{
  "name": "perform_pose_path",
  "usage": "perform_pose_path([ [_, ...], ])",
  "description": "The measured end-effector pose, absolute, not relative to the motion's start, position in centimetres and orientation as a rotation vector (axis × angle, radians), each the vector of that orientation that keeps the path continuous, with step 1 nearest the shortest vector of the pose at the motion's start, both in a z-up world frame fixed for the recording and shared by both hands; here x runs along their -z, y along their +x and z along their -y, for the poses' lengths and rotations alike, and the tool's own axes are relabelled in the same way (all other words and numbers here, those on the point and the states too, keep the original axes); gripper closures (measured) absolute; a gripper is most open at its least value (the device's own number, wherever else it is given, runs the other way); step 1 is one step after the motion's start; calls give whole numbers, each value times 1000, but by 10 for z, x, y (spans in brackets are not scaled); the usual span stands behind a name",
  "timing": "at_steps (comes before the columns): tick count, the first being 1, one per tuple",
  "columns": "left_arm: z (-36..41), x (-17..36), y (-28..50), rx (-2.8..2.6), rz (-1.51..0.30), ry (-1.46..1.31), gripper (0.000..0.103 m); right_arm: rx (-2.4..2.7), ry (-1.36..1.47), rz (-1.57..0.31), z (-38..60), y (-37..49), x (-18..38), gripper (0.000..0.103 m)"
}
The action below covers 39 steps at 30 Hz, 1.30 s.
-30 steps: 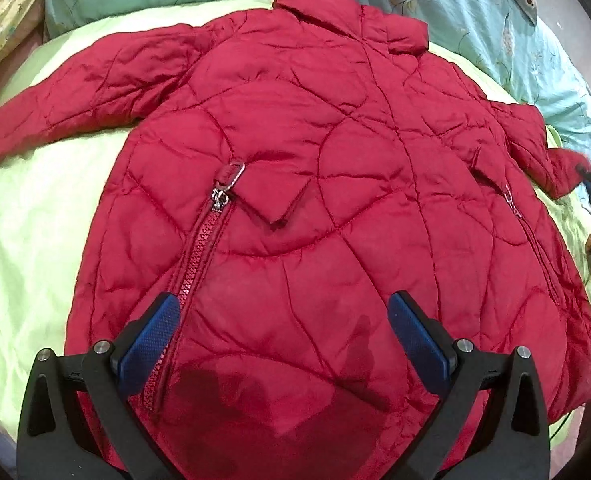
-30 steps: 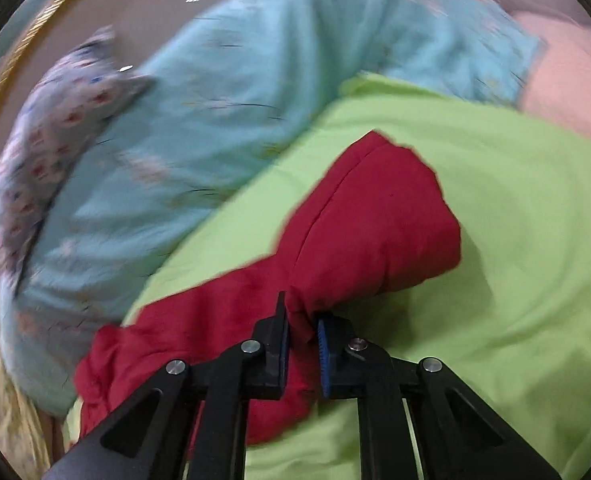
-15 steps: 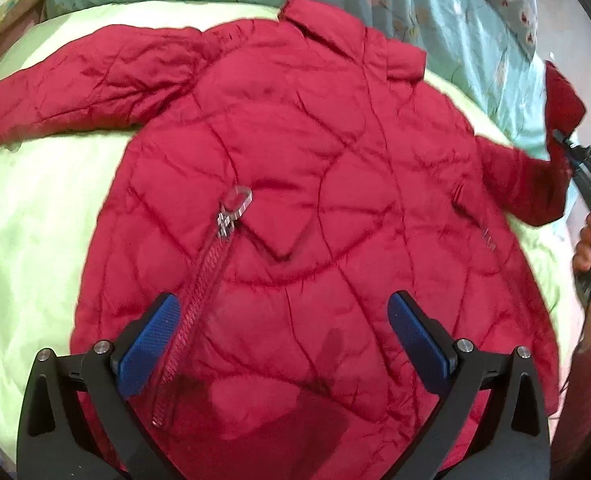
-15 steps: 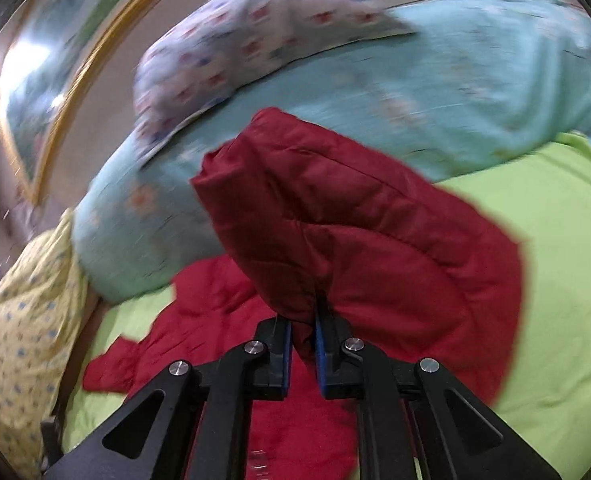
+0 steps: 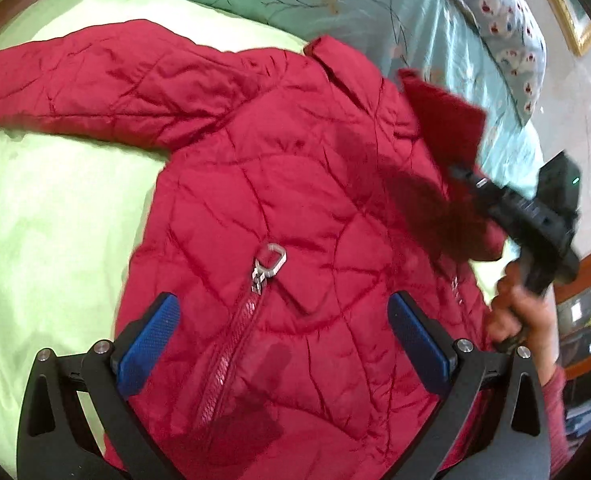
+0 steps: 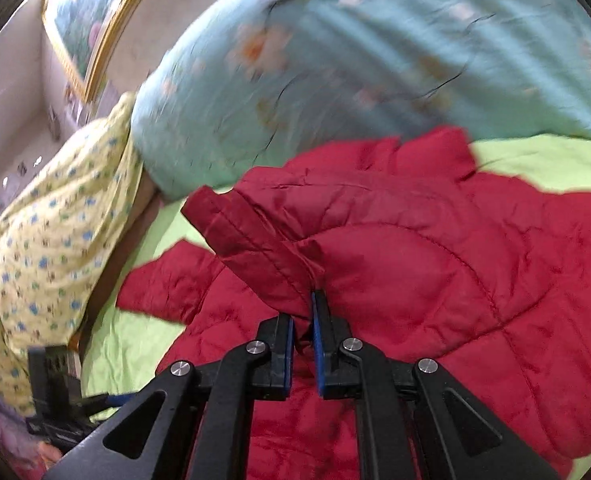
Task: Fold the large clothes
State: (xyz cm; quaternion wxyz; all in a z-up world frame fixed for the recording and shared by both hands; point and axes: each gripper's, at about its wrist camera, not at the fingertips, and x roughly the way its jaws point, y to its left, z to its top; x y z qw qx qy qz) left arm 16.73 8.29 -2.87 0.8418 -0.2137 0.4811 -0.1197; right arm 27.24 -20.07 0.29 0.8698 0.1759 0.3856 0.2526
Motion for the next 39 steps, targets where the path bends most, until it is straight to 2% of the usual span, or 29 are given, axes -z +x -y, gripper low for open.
perform_pose_path([
  [12, -110, 20, 246, 344, -1002, -642, 0, -590, 174, -855, 122, 277, 39, 93],
  [13, -109, 22, 256, 353, -1006, -658, 0, -600, 163, -852, 119, 275, 42, 89],
  [20, -88, 44, 325, 415, -1084, -682, 1, -598, 140, -847, 111, 273, 47, 88],
  [21, -83, 49, 331, 418, -1103, -672, 4, -599, 144, -848, 112, 273, 47, 88],
  [23, -74, 58, 339, 408, -1125, -634, 27, -600, 150, -852, 109, 275, 48, 88],
  [24, -71, 59, 340, 410, -1125, -615, 35, -600, 153, -854, 109, 275, 48, 87],
  [26, -68, 61, 341, 429, -1120, -597, 74, -599, 154, -862, 108, 274, 48, 87],
  [27, -68, 61, 340, 450, -1120, -598, 79, -601, 156, -867, 108, 274, 49, 86],
  [29, -65, 58, 339, 452, -1103, -560, 86, -604, 166, -879, 110, 271, 49, 84],
  [31, -62, 54, 335, 454, -1080, -516, 89, -616, 198, -890, 116, 267, 48, 78],
  [34, -62, 42, 330, 442, -1026, -422, 91, -608, 223, -886, 131, 256, 43, 62],
  [39, -64, 31, 324, 362, -945, -207, 91, -463, 245, -830, 186, 241, 27, 58],
])
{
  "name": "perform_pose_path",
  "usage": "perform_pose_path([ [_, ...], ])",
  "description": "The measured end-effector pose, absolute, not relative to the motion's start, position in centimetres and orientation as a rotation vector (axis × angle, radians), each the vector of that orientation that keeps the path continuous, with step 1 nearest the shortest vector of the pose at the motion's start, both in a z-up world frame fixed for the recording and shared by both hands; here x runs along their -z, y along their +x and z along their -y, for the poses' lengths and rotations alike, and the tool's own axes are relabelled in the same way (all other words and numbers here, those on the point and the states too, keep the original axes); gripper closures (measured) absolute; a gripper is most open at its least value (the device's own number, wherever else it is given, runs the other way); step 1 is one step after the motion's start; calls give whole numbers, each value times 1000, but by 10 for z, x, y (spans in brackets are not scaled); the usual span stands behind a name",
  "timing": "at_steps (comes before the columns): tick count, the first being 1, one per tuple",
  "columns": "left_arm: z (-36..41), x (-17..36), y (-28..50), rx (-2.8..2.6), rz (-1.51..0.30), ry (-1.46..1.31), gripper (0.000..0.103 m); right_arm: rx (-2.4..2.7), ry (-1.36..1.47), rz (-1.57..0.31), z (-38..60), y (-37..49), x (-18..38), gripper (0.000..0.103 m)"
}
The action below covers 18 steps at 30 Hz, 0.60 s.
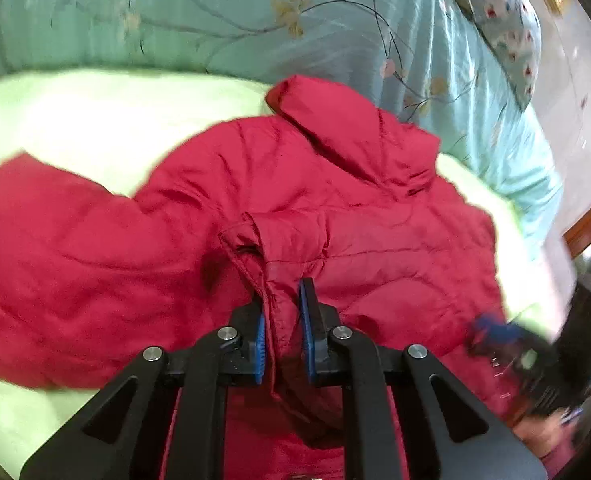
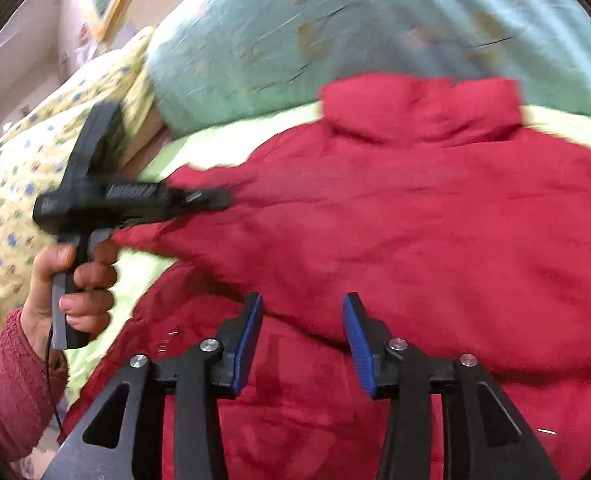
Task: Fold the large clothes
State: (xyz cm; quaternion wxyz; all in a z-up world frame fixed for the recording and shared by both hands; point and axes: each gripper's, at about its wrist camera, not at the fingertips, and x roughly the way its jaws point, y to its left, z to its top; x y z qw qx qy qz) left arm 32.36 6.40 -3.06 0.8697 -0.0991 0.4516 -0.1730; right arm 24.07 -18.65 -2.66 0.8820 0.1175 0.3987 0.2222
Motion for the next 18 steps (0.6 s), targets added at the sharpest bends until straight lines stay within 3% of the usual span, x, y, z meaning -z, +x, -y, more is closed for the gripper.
perform_pose_path([
  [6, -56, 41, 313, 307, -912, -103, 88, -164, 282, -839, 263, 266, 30, 55],
  [8, -60, 39, 311, 277, -904, -105, 79, -121, 270, -884, 274, 279, 41, 55],
  [10, -67, 27, 305, 225, -870, -109, 76, -105, 277, -928, 281, 288, 56, 56],
  [18, -70, -13, 267, 342, -764, -239, 76, -90, 258, -941, 272, 293, 78, 51],
])
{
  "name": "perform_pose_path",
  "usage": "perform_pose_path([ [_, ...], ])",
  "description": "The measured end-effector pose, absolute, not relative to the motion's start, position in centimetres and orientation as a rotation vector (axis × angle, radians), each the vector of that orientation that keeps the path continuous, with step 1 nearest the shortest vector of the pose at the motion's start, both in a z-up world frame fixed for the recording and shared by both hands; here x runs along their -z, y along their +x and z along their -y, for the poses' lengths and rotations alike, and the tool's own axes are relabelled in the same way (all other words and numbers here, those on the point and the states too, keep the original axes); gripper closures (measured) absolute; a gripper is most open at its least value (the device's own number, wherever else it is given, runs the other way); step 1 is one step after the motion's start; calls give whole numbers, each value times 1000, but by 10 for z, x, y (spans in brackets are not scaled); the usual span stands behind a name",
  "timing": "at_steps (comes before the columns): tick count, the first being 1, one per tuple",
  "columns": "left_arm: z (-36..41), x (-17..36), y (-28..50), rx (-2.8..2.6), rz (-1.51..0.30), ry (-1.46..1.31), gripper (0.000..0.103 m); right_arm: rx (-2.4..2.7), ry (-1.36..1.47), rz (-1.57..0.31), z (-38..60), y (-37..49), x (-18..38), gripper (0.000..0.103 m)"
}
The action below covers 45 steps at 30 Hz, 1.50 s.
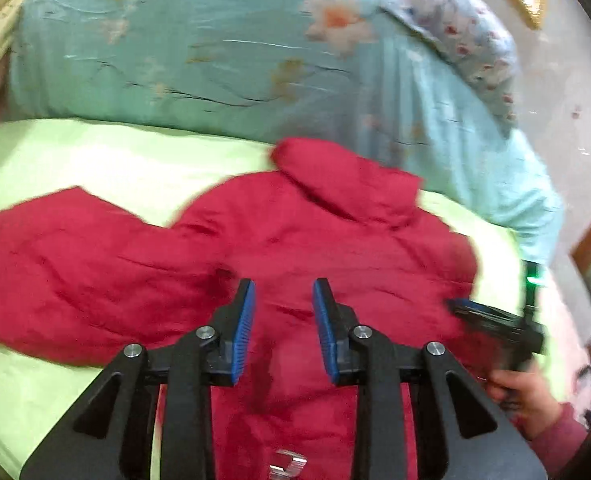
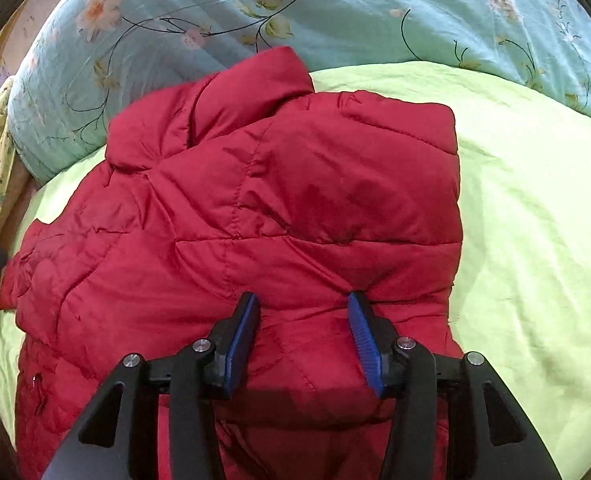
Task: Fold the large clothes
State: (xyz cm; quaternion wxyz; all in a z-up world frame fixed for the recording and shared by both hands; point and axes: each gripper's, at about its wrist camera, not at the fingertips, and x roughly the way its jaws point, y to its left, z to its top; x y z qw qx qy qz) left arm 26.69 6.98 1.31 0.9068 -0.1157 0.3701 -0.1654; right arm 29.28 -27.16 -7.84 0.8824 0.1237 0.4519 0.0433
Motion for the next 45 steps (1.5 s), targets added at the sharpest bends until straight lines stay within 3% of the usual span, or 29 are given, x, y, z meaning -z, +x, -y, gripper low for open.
perform_pose_path([
  [10, -32, 63, 291, 315, -942, -171, 76, -62, 203, -915, 261, 282, 65, 46],
  [15, -38, 66, 294, 323, -943, -196, 76, -154, 134, -849, 221, 271, 43, 46],
  [22, -46, 72, 295, 349, -939, -236, 76, -159, 81, -971, 195, 296, 80, 46],
  [30, -60, 60, 287, 398, -927, -328, 76, -155, 112, -976, 200, 303, 85, 46],
  [37, -84, 41, 261, 399, -869, -415, 54, -164, 161, -948, 207, 288, 75, 46],
  [45, -123, 47, 251, 302, -881, -516, 54, -201, 243, -895, 218, 253, 49, 46],
])
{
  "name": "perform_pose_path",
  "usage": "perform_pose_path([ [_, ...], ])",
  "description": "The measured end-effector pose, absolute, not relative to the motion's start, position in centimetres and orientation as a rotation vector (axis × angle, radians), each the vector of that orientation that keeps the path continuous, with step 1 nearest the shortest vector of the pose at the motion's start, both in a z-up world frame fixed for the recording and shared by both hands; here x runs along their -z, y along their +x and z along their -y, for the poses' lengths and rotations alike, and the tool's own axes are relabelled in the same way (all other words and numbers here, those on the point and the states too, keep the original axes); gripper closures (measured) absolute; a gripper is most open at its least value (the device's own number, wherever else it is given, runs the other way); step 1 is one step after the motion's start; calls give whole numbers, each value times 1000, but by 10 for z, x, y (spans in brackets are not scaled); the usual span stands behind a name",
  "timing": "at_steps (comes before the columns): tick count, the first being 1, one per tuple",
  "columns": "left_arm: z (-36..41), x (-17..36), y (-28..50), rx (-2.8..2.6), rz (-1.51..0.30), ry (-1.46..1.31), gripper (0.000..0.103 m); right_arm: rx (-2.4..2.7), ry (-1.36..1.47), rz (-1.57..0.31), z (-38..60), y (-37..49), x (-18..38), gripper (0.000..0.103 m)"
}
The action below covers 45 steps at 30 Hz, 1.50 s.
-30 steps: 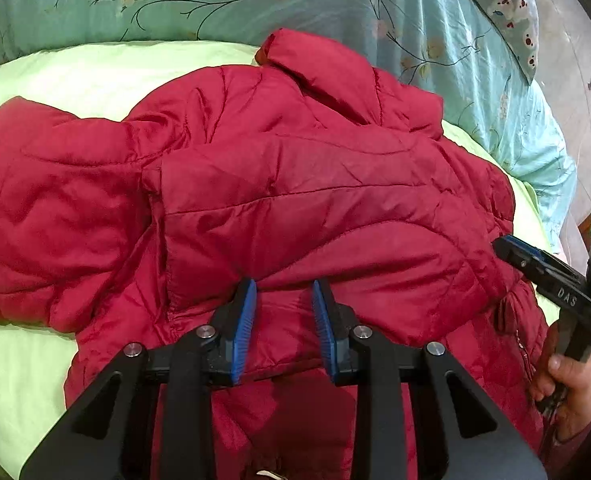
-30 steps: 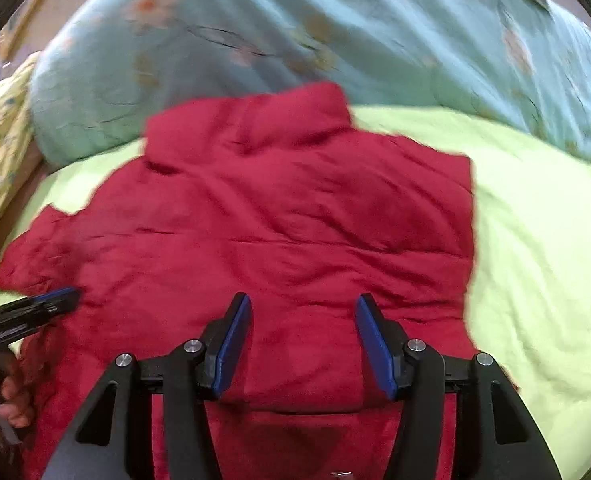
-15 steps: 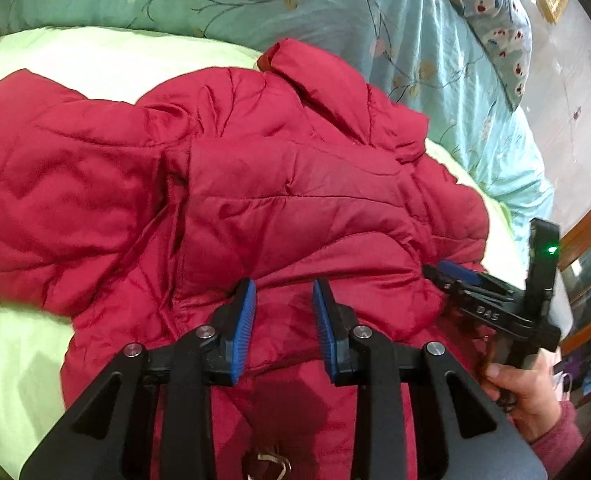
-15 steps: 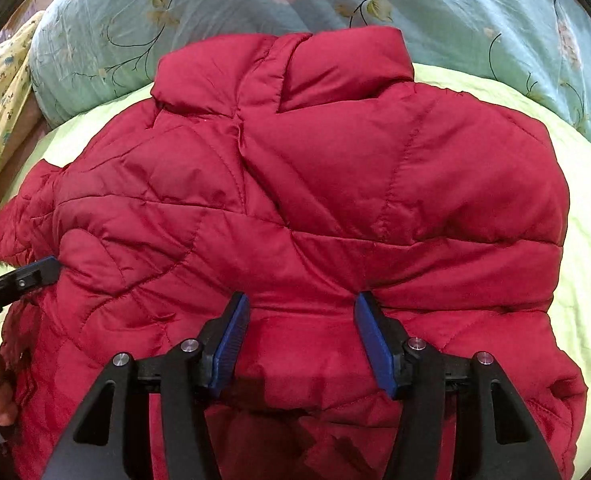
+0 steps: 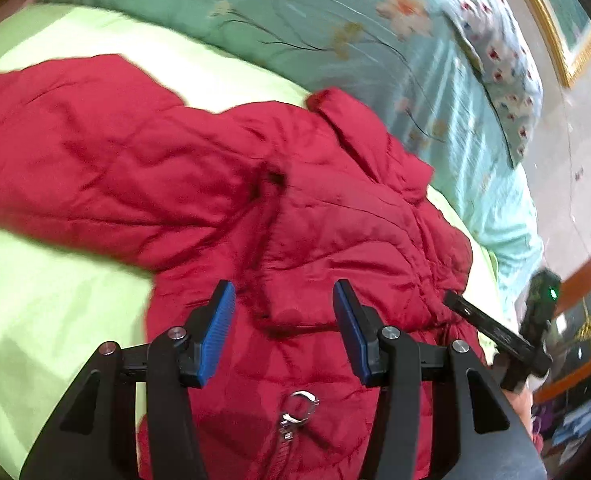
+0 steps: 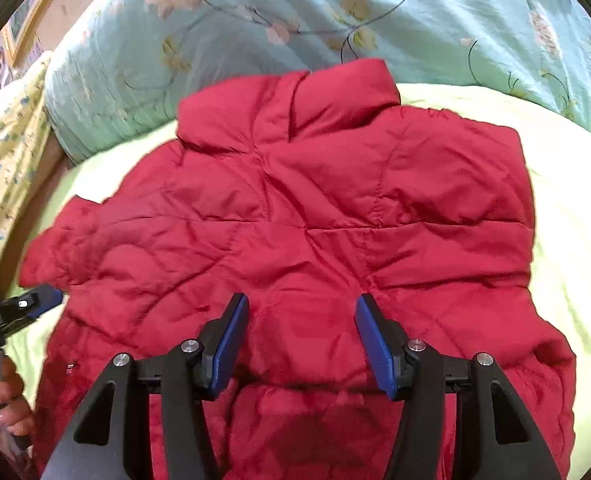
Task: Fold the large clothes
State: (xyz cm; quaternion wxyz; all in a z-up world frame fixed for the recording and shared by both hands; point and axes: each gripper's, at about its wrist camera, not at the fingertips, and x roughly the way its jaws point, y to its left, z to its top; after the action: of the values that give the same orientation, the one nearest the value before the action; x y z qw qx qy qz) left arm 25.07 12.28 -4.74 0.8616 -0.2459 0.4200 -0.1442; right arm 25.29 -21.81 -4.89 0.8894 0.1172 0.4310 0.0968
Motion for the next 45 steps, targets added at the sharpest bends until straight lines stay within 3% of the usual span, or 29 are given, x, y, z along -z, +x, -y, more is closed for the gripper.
perform_pose_path([
  [15, -203, 71, 237, 112, -860, -730, 52, -333, 259, -889, 198, 184, 19, 41],
  [17, -218, 73, 234, 73, -841, -753, 34, -349, 267, -889, 196, 175, 17, 41],
  [18, -224, 73, 231, 51, -825, -759, 33, -357, 265, -887, 195, 172, 16, 41],
  [45, -395, 106, 249, -330, -612, -1003, 33, -360, 256, -903, 194, 146, 15, 40],
])
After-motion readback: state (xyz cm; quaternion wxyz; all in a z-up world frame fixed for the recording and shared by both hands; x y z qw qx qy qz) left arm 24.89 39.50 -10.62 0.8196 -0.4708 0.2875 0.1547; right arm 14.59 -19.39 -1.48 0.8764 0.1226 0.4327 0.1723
